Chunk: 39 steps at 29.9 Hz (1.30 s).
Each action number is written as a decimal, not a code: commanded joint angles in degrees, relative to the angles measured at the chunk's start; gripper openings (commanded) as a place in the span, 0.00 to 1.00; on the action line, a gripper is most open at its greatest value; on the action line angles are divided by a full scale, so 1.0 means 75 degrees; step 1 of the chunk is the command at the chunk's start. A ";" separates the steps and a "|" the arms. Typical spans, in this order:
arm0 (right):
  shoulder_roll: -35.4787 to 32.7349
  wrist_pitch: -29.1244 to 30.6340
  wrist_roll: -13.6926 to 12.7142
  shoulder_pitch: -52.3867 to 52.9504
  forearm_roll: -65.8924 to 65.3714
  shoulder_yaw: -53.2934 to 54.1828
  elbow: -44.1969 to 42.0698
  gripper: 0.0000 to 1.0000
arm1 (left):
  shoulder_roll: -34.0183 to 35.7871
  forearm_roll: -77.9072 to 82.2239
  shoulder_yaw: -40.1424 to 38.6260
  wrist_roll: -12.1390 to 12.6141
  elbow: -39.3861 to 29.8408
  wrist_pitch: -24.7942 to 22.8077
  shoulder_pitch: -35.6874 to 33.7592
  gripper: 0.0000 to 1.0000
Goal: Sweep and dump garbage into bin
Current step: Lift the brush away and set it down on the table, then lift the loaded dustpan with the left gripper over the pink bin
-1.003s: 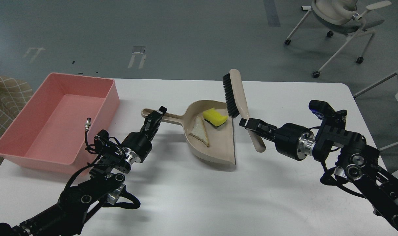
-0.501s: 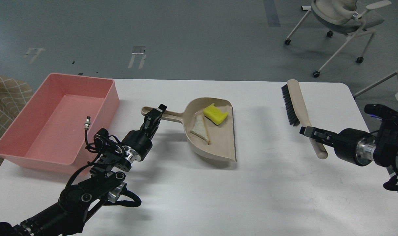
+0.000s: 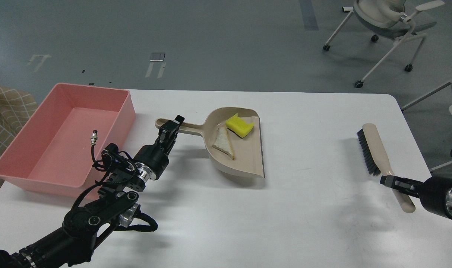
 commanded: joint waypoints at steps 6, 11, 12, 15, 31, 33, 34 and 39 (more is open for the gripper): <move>0.0037 0.0000 0.0003 -0.0236 0.0003 -0.0059 0.0127 0.15 | 0.0074 -0.0076 -0.0013 0.0000 0.0000 -0.0001 -0.0023 0.18; 0.0084 0.0000 0.0003 -0.0236 0.0015 0.0023 0.0116 0.32 | 0.0110 -0.0076 -0.0013 0.0000 0.0000 -0.0001 -0.0023 0.18; 0.0096 0.0000 0.0003 -0.0236 0.0015 0.0035 0.0115 0.37 | 0.0110 -0.0076 -0.0013 0.0000 0.0000 -0.0001 -0.0023 0.18; 0.0143 0.0000 0.0003 -0.0236 0.0027 0.0175 0.0127 0.55 | 0.0110 -0.0076 -0.0013 0.0012 0.0000 -0.0001 -0.0034 0.18; 0.0657 0.0000 -0.0008 -0.0202 0.0940 0.1462 0.0127 0.76 | 0.0367 -0.0240 -0.0072 -0.0012 0.0000 -0.0025 -0.0081 0.19; 0.1252 0.0000 -0.0020 -0.0166 0.0988 0.2163 0.0069 0.80 | 0.0437 -0.0380 -0.0083 -0.0012 0.0000 -0.0025 -0.0093 0.19; 0.1674 0.0000 -0.0032 -0.0131 0.0999 0.2643 0.0045 0.90 | 0.0473 -0.0450 -0.0083 -0.0012 -0.0012 -0.0025 -0.0116 0.19; 0.3360 0.0000 -0.0067 0.0242 0.1035 0.3666 -0.0165 0.96 | 0.0659 -0.0474 -0.0107 -0.0023 -0.0129 -0.0025 -0.0152 0.19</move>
